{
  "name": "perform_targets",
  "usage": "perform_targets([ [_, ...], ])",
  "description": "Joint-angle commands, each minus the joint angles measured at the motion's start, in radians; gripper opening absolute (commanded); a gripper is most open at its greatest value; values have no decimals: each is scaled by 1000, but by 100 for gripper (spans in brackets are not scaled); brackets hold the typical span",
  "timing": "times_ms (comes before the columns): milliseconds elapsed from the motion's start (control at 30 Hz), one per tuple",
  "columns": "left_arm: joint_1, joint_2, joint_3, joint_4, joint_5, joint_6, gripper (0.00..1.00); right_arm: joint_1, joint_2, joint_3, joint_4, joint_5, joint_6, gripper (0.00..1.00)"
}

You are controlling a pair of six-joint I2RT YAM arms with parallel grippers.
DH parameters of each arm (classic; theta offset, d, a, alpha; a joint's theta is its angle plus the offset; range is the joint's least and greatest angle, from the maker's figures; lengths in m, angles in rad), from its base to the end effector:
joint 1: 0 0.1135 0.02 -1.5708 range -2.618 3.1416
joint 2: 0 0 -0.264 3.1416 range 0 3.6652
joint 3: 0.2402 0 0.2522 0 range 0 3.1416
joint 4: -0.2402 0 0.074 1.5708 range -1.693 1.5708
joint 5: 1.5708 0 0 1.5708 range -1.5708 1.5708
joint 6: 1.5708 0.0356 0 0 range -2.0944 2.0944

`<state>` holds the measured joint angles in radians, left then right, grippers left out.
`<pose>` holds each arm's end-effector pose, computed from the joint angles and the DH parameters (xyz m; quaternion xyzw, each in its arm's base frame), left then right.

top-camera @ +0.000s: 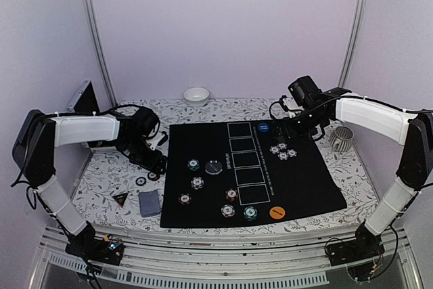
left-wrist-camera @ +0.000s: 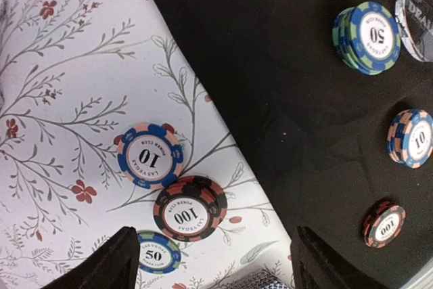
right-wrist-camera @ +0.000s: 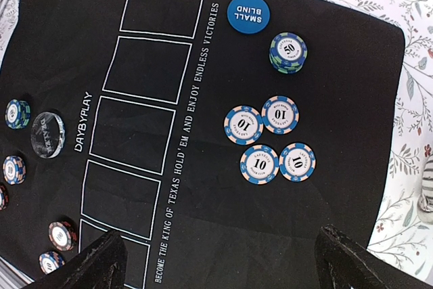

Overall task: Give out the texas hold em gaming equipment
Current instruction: Pick up the pile of poker chips from the center of the board.

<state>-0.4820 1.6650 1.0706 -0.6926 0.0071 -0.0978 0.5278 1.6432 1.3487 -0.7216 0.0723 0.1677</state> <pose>0.2764 -0.1449 0.1836 0.1895 0.9716 -0.0438 0.1345 0.3025 0.1733 0.2700 -0.1624 0.9474 0.0606 0.2691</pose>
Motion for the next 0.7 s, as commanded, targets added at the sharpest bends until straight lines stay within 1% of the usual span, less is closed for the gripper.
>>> perform_targets([
  [0, 25, 45, 12, -8, -17, 9, 80, -5, 5, 14, -9, -3, -4, 99],
  [233, 45, 136, 17, -9, -15, -4, 83, -5, 0, 0, -10, 3, -3, 99],
  [333, 46, 158, 9, -8, -48, -5, 82, -4, -4, -2, -10, 4, -2, 99],
  [367, 46, 161, 8, -8, -55, -5, 80, -5, -3, -3, -10, 4, -3, 99],
  [533, 46, 174, 10, -2, -42, -3, 65, -4, 3, -2, -9, 2, -3, 99],
  [667, 46, 178, 3, -1, -31, 2, 56, -4, 4, 0, -8, 1, -3, 99],
])
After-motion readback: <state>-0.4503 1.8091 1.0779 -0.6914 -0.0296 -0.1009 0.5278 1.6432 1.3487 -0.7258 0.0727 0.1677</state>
